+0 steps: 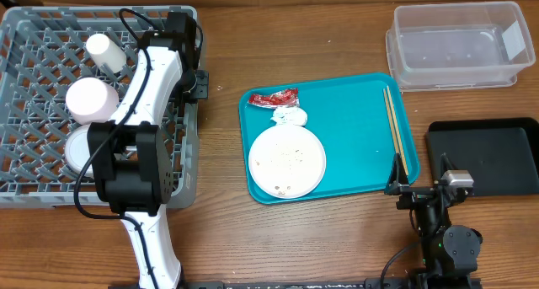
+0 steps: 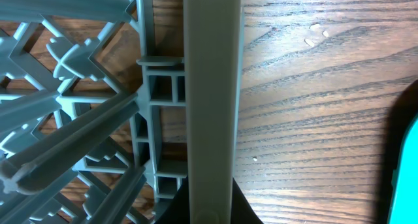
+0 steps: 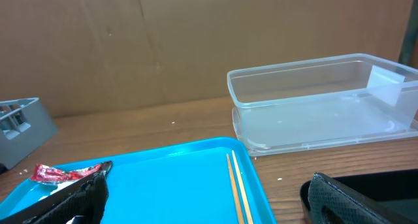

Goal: Sort waste into correct bins and load items into the dishwasher
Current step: 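Raise the left gripper up from the rack edge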

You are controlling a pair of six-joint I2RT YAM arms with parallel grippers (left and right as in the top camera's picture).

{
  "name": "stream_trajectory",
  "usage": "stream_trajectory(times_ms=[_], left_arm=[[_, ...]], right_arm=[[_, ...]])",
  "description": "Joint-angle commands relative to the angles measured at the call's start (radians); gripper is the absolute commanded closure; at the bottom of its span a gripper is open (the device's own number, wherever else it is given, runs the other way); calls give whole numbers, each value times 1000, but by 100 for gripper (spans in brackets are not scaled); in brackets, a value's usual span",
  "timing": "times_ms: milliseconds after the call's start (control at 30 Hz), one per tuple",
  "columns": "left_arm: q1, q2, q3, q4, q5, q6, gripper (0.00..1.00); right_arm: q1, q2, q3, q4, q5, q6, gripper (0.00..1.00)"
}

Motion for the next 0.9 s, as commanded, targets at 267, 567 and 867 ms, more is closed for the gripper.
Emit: stream_trajectory(times_ms=[267,567,867], left_arm=[[-13,37,235,-206,150,52,76],[-13,37,494,-395,280,51,18],[34,37,812,-600,364,-31,0]], right_arm=[[-3,-8,-10,6,-2,4,0],[-3,-8,-10,6,-2,4,0],[-3,-8,-10,6,-2,4,0]])
